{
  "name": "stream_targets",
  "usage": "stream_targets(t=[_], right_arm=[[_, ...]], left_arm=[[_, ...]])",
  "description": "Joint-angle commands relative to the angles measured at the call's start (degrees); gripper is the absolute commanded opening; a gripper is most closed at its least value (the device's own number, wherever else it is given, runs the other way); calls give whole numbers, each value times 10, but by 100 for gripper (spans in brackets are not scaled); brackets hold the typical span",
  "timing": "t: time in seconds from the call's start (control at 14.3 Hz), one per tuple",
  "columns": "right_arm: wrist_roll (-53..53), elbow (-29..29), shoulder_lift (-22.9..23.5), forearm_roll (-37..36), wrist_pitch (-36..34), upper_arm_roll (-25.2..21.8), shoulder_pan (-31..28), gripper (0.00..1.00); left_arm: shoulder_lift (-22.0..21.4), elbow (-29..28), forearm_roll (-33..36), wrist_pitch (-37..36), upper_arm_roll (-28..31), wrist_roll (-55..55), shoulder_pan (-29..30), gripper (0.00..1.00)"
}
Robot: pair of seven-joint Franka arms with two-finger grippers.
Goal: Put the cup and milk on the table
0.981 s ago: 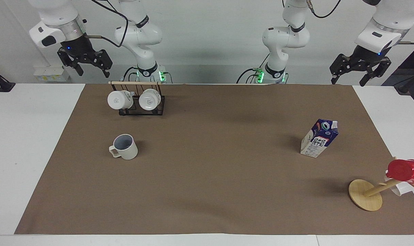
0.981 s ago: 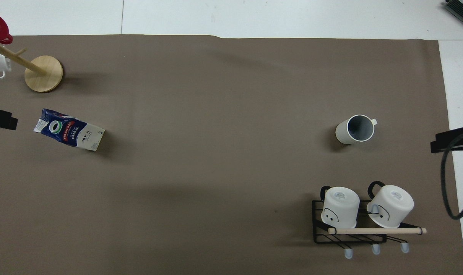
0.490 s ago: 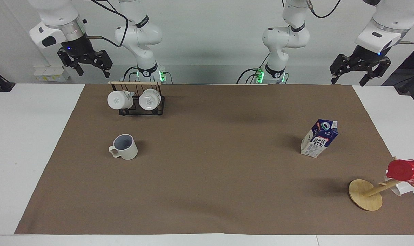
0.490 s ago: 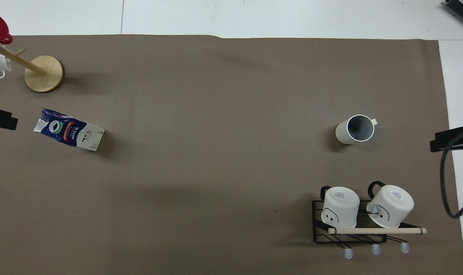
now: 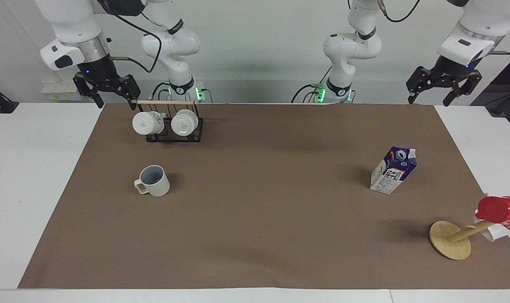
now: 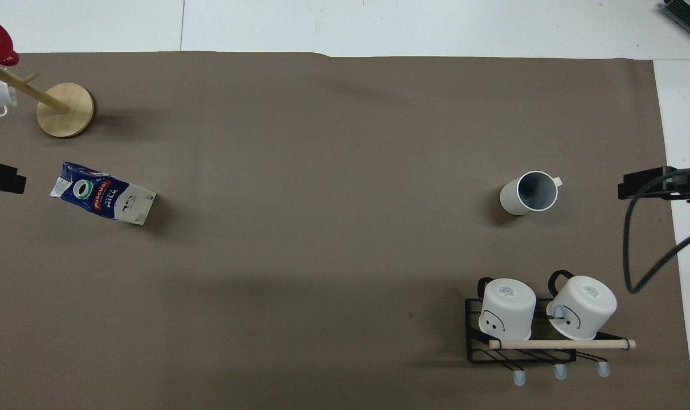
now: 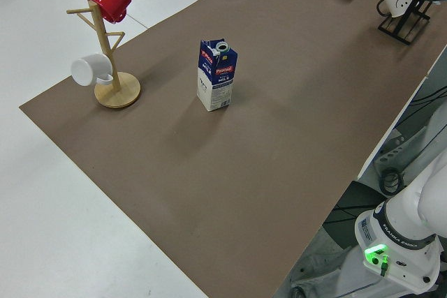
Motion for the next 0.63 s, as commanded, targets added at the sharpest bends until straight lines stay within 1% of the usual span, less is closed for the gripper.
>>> stream_targets(t=[0.0,0.28,0.35,0.49,0.56], right_arm=[[-5,-11,30,-3,43,0,16,100],[-5,-15,127,0,115,0,46,100],[-7,-27,138,0,141,0,46,100],[-8,-86,140,0,229,0,43,100],[-8,-116,143,0,259,0,41,100]], left_arm=[[-2,6,-7,-12,-3,4,9,100],[-2,6,-7,-12,-3,4,9,100],[-2,6,-7,-12,-3,4,9,100],[-2,6,-7,-12,-5,4,9,100],[-2,6,-7,-12,-3,4,9,100]])
